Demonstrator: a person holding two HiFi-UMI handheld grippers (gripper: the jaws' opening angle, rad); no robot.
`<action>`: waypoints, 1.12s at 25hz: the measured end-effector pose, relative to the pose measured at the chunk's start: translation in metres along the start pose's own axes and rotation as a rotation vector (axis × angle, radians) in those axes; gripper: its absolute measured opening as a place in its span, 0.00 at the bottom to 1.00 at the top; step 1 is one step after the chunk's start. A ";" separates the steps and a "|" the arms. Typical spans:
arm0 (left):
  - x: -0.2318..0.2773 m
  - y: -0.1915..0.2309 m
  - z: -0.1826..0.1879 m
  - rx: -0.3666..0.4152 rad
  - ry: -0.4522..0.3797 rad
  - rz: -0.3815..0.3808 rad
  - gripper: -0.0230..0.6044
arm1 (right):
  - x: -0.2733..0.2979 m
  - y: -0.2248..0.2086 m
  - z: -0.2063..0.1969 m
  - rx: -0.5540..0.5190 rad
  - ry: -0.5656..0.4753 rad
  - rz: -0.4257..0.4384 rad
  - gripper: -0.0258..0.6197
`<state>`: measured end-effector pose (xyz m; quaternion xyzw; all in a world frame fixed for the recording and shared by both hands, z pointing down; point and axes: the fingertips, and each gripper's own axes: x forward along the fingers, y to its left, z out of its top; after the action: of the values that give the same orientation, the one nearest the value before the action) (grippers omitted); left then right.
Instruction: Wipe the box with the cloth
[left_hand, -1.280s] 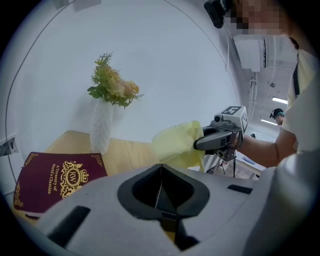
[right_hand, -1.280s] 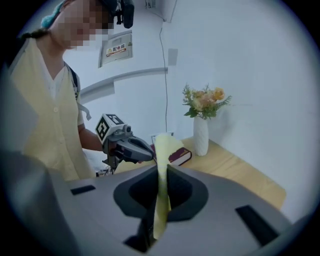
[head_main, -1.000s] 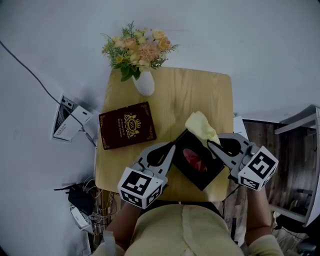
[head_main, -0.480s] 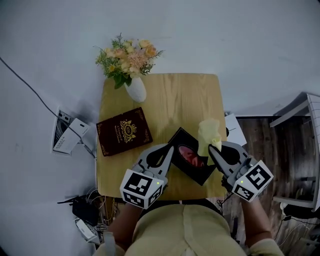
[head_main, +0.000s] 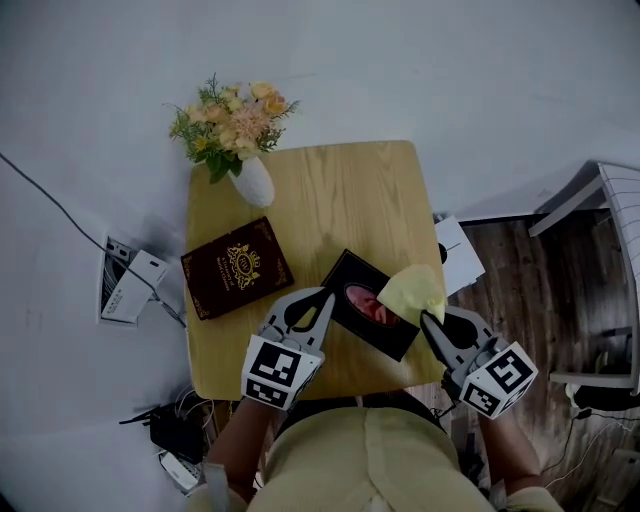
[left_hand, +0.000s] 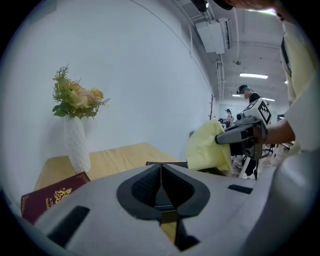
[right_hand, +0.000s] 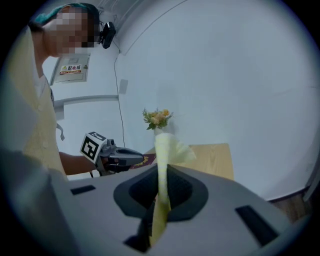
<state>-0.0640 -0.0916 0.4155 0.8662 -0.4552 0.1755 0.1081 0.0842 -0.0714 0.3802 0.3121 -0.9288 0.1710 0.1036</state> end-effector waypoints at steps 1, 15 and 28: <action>0.002 0.000 -0.002 0.025 0.009 -0.003 0.07 | -0.003 0.001 -0.007 0.012 0.007 -0.013 0.10; 0.014 -0.002 -0.018 0.090 0.076 -0.041 0.07 | -0.014 0.024 -0.071 0.116 0.082 -0.083 0.10; 0.015 0.006 -0.035 0.034 0.116 -0.027 0.08 | 0.002 0.031 -0.095 0.137 0.137 -0.060 0.10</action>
<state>-0.0686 -0.0943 0.4537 0.8623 -0.4335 0.2319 0.1219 0.0718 -0.0127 0.4607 0.3335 -0.8959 0.2520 0.1503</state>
